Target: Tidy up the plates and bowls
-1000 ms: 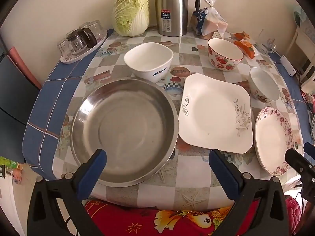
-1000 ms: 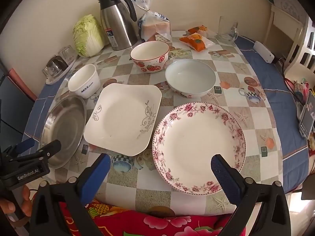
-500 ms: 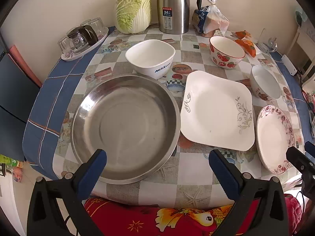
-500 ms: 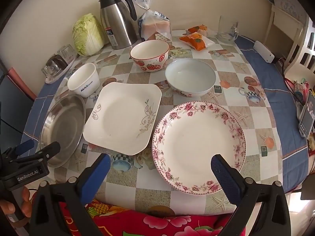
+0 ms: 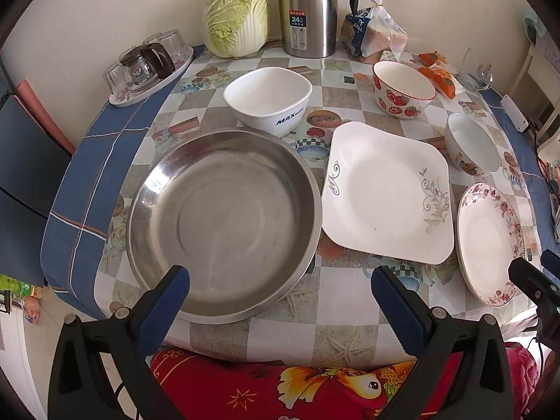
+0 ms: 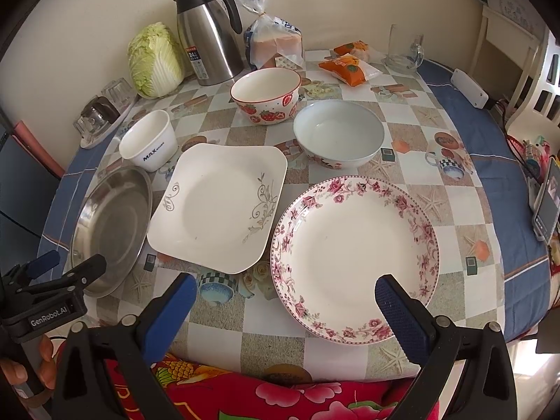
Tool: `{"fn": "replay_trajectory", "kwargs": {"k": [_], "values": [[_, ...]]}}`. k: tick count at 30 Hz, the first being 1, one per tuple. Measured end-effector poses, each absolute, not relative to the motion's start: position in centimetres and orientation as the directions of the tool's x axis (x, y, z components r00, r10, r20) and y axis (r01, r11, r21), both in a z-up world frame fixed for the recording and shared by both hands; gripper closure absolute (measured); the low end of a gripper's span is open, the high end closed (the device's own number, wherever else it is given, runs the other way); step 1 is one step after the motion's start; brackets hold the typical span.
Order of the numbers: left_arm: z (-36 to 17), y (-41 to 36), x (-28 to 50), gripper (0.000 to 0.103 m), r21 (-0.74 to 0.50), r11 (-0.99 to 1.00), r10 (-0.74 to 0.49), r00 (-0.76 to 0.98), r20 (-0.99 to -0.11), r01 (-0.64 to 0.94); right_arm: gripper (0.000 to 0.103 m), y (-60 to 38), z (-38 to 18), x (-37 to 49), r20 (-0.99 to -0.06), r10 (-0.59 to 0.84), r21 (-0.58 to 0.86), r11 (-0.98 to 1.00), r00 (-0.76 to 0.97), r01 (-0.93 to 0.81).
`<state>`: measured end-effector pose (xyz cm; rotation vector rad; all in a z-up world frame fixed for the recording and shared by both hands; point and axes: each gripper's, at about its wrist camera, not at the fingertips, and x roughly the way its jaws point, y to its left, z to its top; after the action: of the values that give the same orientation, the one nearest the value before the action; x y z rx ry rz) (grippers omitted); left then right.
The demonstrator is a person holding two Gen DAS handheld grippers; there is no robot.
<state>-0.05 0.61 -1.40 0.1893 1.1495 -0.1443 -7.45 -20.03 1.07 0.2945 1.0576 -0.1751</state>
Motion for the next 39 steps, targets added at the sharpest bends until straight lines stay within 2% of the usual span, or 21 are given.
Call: {"fn": "replay_trajectory", "kwargs": {"k": [39], "values": [[-1.75,1.17,-0.10,0.000,0.067,0.978,-0.014,0.383,-0.924,0.198,0.000,-19.91,1.02,-7.46,-0.880,-0.007,0.146,0.948,0.474,0.284]]}}
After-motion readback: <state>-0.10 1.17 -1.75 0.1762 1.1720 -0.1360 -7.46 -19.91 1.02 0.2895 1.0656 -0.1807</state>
